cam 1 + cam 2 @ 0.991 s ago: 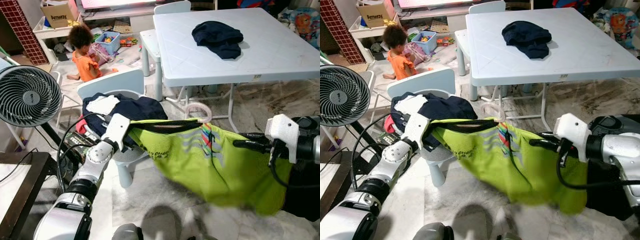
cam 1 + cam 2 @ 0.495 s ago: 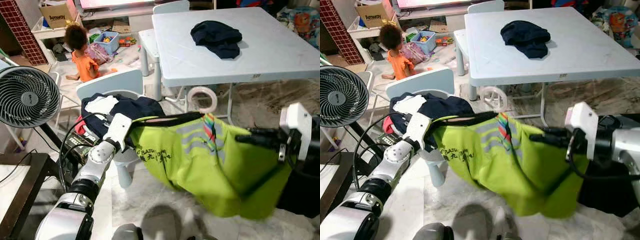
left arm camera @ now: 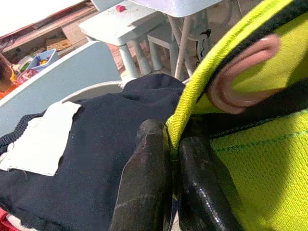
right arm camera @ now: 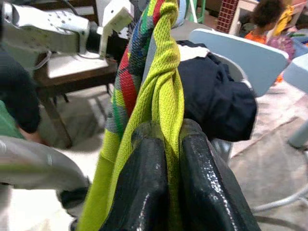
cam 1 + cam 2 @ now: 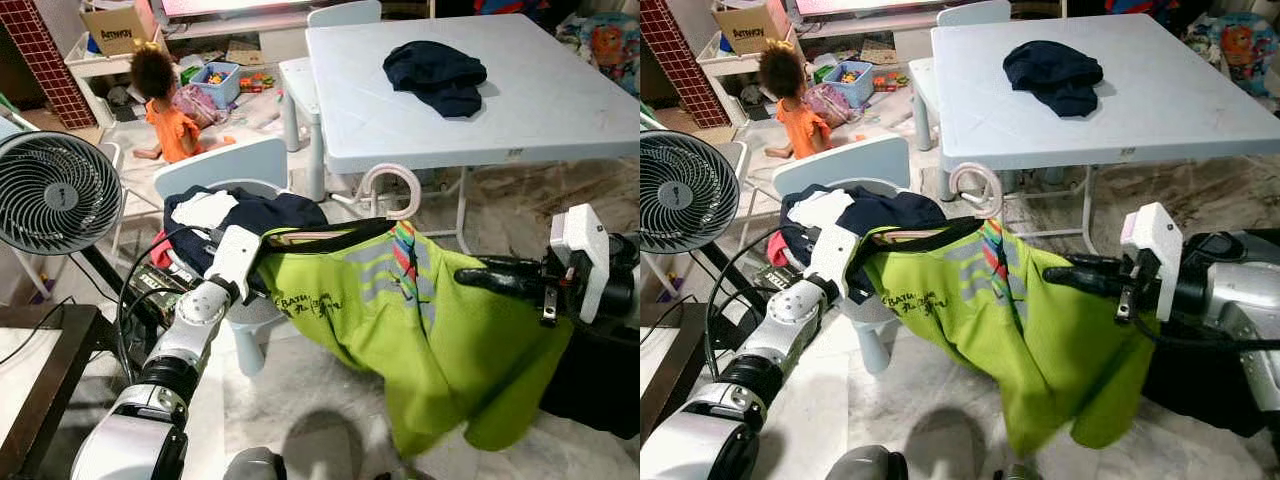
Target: Hang hanger
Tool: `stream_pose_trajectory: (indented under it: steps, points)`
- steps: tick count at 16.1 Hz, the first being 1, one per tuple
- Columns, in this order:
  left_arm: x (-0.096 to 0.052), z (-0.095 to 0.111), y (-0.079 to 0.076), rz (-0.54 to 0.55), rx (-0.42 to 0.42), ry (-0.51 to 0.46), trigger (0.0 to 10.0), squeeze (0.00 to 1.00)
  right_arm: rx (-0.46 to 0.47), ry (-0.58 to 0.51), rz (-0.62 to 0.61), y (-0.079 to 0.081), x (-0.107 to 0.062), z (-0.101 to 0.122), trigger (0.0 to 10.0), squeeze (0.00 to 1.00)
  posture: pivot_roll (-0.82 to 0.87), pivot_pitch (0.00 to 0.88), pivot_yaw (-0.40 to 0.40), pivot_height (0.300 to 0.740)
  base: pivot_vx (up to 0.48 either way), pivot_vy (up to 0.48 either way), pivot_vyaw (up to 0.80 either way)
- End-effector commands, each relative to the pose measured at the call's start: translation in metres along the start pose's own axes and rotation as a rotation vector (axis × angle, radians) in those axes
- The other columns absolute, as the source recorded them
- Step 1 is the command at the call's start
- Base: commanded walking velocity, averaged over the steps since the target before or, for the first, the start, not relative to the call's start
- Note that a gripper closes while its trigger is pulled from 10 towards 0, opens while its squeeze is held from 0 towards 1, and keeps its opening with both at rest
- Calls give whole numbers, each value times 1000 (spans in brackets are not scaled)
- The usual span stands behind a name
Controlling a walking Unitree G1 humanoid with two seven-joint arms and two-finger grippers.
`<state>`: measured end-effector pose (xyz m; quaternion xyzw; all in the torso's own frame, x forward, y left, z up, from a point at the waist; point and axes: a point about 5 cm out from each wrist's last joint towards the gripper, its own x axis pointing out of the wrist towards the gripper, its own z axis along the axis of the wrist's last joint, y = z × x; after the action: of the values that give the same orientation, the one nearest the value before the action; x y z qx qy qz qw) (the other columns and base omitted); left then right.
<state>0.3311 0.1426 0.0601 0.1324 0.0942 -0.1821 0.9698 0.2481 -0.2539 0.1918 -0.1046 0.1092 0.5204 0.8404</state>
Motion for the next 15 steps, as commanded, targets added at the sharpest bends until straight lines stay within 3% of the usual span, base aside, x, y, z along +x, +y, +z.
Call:
stream_pose_trajectory:
  steps: [1,3,7,11,13,15]
  points:
    - [-8,-19,11,57,-26,104,10000,0,-74,-185,-36,-6,-20,37,10000,0,-94,0,46,740,0,0,0]
    - [-8,-21,11,60,-75,115,10000,0,-22,-298,-60,-11,-21,48,10000,0,-94,0,46,740,0,0,0]
    - [-9,-20,22,104,-77,119,10000,0,3,-217,48,-1,-29,40,10000,0,-94,0,46,740,0,0,0]
    - [-10,-23,23,99,-106,133,10000,0,20,-311,48,-8,-42,57,10000,0,-98,0,49,740,0,0,0]
    - [-9,-25,14,50,-109,136,10000,0,40,-422,-20,-17,-42,66,10000,0,-94,0,45,740,0,0,0]
    - [-8,-23,-1,-46,-80,115,10000,0,38,-473,-195,-33,-25,68,10000,0,-92,0,45,740,0,0,0]
